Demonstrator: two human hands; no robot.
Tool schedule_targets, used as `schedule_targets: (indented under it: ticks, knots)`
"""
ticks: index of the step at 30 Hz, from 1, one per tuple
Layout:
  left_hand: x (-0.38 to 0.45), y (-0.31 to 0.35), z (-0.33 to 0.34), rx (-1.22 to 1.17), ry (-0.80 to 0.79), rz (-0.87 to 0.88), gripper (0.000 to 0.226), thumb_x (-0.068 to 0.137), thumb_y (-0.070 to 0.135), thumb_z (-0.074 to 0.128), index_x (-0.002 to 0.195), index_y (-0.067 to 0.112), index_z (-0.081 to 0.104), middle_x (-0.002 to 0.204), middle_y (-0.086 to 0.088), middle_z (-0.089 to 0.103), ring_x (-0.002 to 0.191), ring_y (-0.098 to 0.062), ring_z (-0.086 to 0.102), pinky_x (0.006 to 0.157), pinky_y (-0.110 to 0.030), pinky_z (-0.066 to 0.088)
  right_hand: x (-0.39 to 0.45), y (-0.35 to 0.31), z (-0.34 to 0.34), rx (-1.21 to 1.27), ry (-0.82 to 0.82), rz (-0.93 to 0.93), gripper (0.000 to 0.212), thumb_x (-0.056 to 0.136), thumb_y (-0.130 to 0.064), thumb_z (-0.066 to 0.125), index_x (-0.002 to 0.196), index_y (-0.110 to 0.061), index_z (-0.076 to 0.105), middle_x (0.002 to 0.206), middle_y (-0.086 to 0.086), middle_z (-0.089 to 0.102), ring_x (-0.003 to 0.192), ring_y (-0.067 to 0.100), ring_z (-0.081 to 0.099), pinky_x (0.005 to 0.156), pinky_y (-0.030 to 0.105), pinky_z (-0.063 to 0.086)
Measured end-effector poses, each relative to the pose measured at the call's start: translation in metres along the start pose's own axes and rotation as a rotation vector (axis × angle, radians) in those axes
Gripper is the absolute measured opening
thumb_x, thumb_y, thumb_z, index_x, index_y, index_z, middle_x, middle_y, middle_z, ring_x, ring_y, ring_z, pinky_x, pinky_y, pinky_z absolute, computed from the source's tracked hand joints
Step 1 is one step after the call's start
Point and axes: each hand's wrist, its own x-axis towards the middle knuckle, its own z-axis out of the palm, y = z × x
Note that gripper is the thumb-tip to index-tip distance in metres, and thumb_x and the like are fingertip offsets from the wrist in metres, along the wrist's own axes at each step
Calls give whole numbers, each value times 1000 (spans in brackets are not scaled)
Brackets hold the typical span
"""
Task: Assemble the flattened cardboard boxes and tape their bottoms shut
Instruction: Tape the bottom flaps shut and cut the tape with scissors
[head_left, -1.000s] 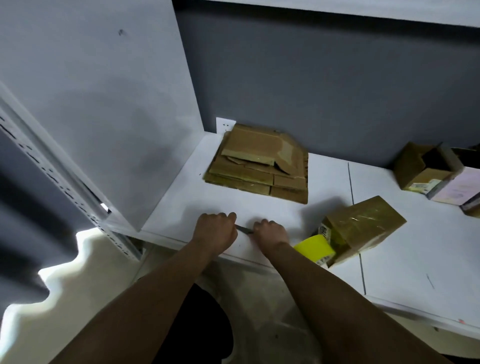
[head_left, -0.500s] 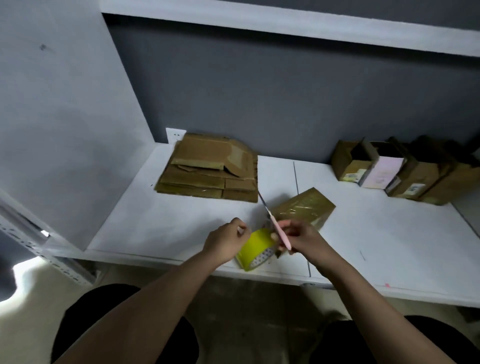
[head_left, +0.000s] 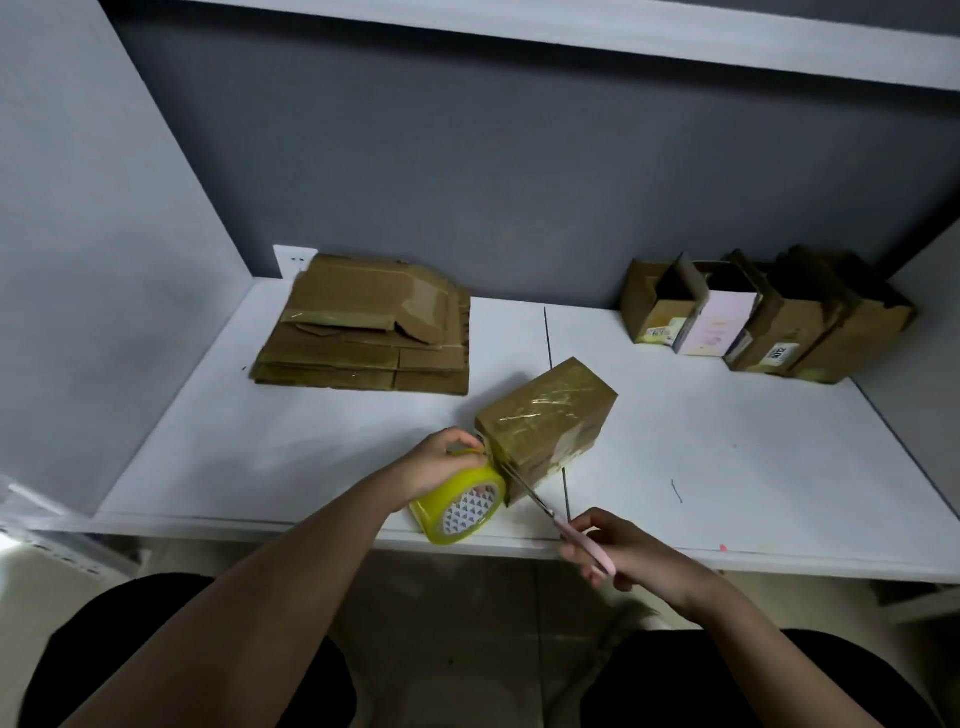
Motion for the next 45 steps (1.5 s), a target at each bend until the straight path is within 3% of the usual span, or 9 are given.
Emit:
schedule_targets:
  ticks: [8,14,22,28,34,37,42,45]
  knots:
    - [-1,4,-3,26,17,53,18,91,26,60,108,21,62,107,0,62,91,-18,64,72,-26,54,3,-1,-9,-34,-45,24,25,90,-29,64,105,-13,54,67,-1,57,56,5,51,47,11,34]
    - [0,3,-3,18,30,59,14,90,25,61,104,22,63,103,0,63,90,-19,65,74,-28,55,-1,4,-14,-38,-57,5,51,69,-52,67,101,-14,54,67,-2,58,57,5,51,50,16,30]
    - [1,5,-6,16,43,43,15,90,26,61,103,21,67,101,4,64,87,-13,63,69,-23,53,12,4,-11,-30,-60,-10,44,71,-53,63,96,-18,53,68,-2,61,59,5,53,52,19,28]
    - [1,5,-6,18,48,32,16,89,29,61,103,23,67,106,1,64,94,-15,62,82,-30,54,31,-4,-6,69,-58,-26,25,89,-39,65,90,-17,52,71,5,57,58,7,52,47,11,34]
    - [1,6,-6,14,44,36,13,90,29,60,100,25,66,102,4,64,93,-14,61,79,-27,53,47,1,-4,-7,-44,-70,25,89,-43,62,94,-20,53,67,-1,59,62,9,54,49,15,32]
    - [1,5,-8,26,60,35,16,89,28,61,103,22,66,106,0,64,95,-16,62,82,-31,54,49,1,-3,-9,-49,-87,27,90,-44,61,93,-19,52,71,4,61,60,9,55,49,15,33]
    - [1,8,-9,54,68,40,18,90,27,60,106,19,65,102,2,62,92,-13,61,74,-23,52,55,-2,-5,24,-67,-114,27,90,-41,63,93,-17,51,70,7,61,58,10,54,50,16,32]
    - [1,10,-12,74,78,43,18,89,28,61,104,20,66,104,1,62,93,-14,60,79,-27,52,59,-1,-5,42,-50,-123,29,86,-39,69,95,-15,55,69,5,61,63,15,55,51,17,37]
